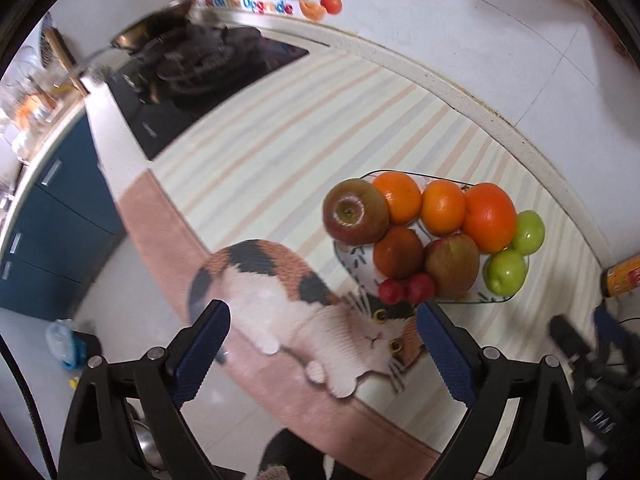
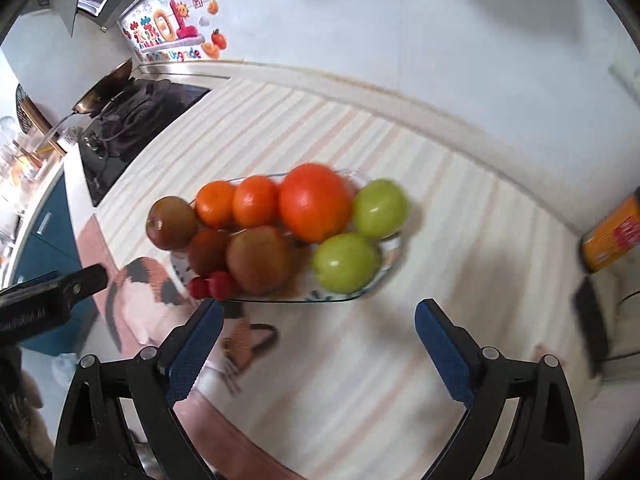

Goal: Organize fruits

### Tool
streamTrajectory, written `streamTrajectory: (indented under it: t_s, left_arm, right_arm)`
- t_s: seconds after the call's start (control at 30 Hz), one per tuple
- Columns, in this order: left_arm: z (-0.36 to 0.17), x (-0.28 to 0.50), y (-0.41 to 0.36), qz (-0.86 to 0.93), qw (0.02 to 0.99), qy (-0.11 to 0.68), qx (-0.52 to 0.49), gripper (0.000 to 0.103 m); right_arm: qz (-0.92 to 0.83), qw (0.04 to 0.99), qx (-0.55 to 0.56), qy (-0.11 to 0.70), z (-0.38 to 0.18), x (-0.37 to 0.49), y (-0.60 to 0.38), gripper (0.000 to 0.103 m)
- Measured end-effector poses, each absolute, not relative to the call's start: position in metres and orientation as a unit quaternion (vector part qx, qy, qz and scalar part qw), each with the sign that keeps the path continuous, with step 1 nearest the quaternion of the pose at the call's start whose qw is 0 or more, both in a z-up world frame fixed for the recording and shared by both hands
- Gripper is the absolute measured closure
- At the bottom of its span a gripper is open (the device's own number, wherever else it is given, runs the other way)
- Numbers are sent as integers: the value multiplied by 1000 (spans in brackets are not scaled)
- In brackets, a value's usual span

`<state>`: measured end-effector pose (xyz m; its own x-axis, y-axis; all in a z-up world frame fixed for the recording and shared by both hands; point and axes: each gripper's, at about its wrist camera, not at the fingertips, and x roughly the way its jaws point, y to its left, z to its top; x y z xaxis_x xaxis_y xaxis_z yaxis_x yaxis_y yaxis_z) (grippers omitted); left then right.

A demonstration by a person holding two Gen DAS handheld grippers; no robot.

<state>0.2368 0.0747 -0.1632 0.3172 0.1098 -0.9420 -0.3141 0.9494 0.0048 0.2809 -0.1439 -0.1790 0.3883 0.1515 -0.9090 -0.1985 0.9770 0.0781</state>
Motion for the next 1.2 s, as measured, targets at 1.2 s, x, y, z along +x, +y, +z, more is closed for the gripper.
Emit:
streamTrajectory:
  t_s: [1.2]
  left_arm:
    - [26, 41, 27, 83, 900, 425, -55, 8]
  right_arm:
    - [90, 911, -26, 401, 65, 58, -175, 2]
